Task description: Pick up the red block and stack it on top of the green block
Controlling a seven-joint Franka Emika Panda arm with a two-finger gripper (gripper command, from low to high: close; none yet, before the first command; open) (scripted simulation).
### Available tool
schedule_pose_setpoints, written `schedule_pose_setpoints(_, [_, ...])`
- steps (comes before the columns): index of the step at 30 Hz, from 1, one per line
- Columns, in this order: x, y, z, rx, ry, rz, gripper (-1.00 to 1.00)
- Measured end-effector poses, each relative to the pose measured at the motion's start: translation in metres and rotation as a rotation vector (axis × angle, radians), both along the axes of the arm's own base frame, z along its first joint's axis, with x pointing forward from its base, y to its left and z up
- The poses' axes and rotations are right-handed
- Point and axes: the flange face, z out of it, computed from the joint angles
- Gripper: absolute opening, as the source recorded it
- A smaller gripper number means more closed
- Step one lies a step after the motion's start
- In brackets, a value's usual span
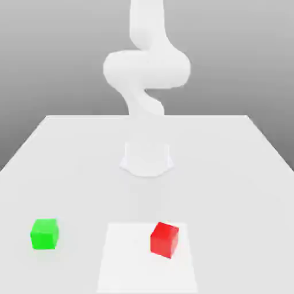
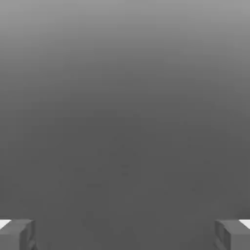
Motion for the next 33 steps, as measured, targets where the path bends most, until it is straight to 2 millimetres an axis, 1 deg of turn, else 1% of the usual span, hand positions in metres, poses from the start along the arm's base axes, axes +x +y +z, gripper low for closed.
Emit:
schedule_pose_setpoints(2, [0.024,0.002,-0.045,-0.041,0.068,0.09,0.0])
schedule_pose_setpoints(5, [0.049,0.009,-0.112,-0.1,0.162,0.221,0.0])
schedule_pose_setpoints(7, [0.06,0.015,-0.156,-0.138,0.221,0.309,0.0])
schedule_pose_setpoints(10, [0.067,0.024,-0.223,-0.194,0.309,0.443,0.0])
schedule_pose_setpoints(12, [0.065,0.03,-0.267,-0.232,0.366,0.535,0.0])
schedule_pose_setpoints(15, [0.055,0.037,-0.33,-0.287,0.451,0.674,0.0])
schedule_pose_setpoints(17, [0.044,0.04,-0.37,-0.323,0.506,0.767,0.0])
schedule_pose_setpoints(20, [0.02,0.043,-0.425,-0.377,0.589,0.911,0.0])
schedule_pose_setpoints(21, [0.013,0.043,-0.44,-0.392,0.61,0.951,0.0])
schedule_pose_setpoints(22, [0.01,0.043,-0.452,-0.4,0.62,0.97,0.0])
schedule_pose_setpoints(27, [0.007,0.041,-0.503,-0.405,0.63,0.986,0.0])
schedule_pose_setpoints(28, [0.006,0.041,-0.512,-0.404,0.631,0.986,-1.0])
schedule_pose_setpoints(33, [0.006,0.041,-0.513,-0.403,0.634,0.986,-1.0])
